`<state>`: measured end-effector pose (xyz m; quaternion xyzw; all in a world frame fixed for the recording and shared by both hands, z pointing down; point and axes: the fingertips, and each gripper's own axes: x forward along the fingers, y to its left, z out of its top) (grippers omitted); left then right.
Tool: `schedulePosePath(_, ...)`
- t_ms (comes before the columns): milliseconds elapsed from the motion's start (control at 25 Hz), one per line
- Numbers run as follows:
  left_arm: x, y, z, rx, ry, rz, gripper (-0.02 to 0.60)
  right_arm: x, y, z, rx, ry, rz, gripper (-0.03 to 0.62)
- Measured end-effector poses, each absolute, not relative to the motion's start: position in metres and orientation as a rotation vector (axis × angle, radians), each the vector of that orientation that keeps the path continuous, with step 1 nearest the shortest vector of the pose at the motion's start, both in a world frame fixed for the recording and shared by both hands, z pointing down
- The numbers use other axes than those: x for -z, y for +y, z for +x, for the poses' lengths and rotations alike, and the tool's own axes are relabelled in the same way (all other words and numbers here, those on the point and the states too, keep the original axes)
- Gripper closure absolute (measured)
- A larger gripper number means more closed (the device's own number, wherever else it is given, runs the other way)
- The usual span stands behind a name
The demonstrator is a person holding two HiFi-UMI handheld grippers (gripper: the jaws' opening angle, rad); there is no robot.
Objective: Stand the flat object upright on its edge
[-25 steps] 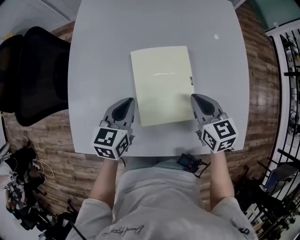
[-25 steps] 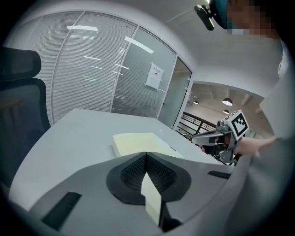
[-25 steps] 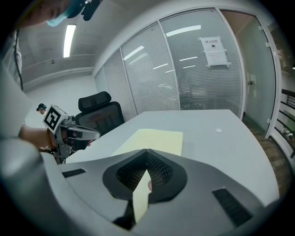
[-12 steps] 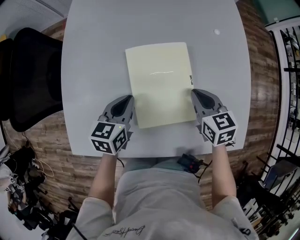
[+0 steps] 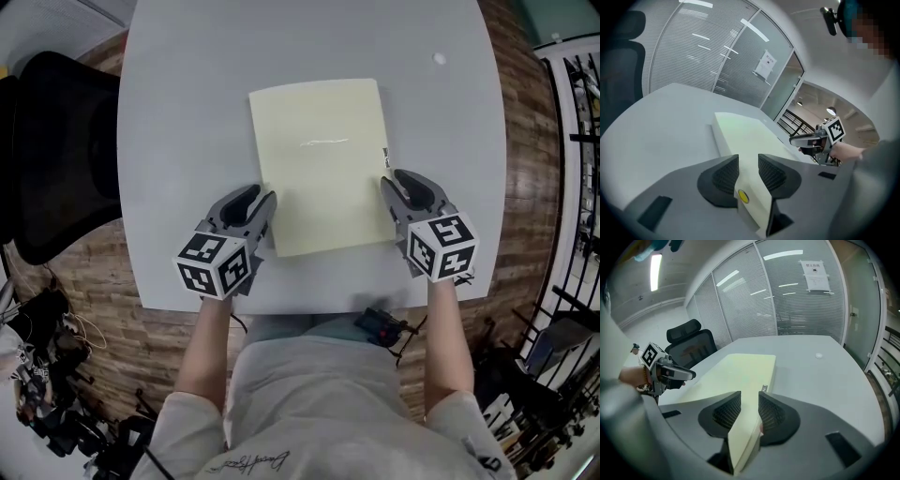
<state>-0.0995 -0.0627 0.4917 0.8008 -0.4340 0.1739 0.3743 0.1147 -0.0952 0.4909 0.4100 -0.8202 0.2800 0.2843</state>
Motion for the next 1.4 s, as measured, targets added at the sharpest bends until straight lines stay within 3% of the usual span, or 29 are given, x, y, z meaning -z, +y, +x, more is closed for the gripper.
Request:
schedulePosePath(320, -0.502, -0.064, -0.1, -0.356, -1.002, 1.98, 0.364, -0.508, -0.097, 0.108, -0.883, -2.178, 1.031, 0.369)
schedulePosePath(600, -0.511, -0.066, -0.096, -0.327, -0.952, 1.938, 0.301, -0.52, -0.096, 0.106, -0.953, -2.16, 0.982, 0.329)
schedulePosePath(1400, -0.53, -0.065, -0.094, -0.394, -0.941, 1.86, 0.293, -0.534, -0.098, 0.098, -1.146, -2.126, 0.845, 0.306)
